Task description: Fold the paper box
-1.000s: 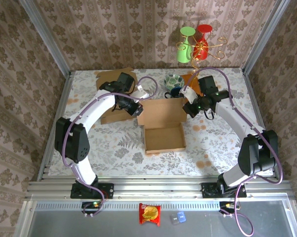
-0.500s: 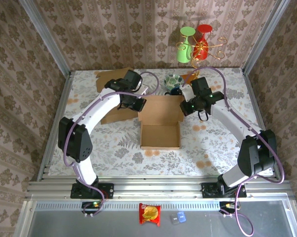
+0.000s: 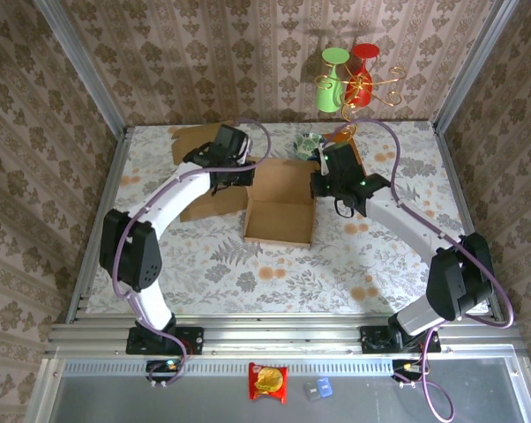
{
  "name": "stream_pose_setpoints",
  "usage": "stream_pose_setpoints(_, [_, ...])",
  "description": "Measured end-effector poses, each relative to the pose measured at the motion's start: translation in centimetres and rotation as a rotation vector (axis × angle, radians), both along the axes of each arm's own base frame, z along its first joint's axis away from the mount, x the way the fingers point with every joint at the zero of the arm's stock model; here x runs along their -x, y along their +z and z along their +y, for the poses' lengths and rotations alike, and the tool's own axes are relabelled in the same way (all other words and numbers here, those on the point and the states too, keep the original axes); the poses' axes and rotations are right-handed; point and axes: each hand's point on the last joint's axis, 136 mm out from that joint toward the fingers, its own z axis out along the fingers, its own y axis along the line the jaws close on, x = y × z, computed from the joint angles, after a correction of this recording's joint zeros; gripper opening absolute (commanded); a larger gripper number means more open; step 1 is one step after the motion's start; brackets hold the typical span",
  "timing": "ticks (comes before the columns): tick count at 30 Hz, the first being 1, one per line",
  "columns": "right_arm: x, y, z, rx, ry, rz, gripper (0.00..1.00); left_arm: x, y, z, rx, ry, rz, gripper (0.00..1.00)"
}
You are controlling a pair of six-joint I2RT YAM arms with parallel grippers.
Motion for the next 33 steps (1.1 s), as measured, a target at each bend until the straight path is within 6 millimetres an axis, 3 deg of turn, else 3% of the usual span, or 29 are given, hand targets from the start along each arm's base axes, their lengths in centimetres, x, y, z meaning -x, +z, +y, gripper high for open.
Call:
stream_pose_setpoints(9, [1.0, -0.8, 1.3, -0.065, -0.062, -0.106, 0.00, 1.3, -1.0, 0.9, 0.117, 0.012, -0.181, 0.00])
stream_pose_setpoints(22, [5.5, -2.9, 1.2, -0.126, -0.105, -0.252, 0.00, 4.5, -2.4, 0.3, 0.331, -0.003, -0.381, 0.00])
stream_pose_setpoints(33, [8.9, -3.8, 3.1, -0.047, -0.081, -0.304, 0.04, 6.9, -3.6, 1.9, 0.409, 0.013, -0.457, 0.02])
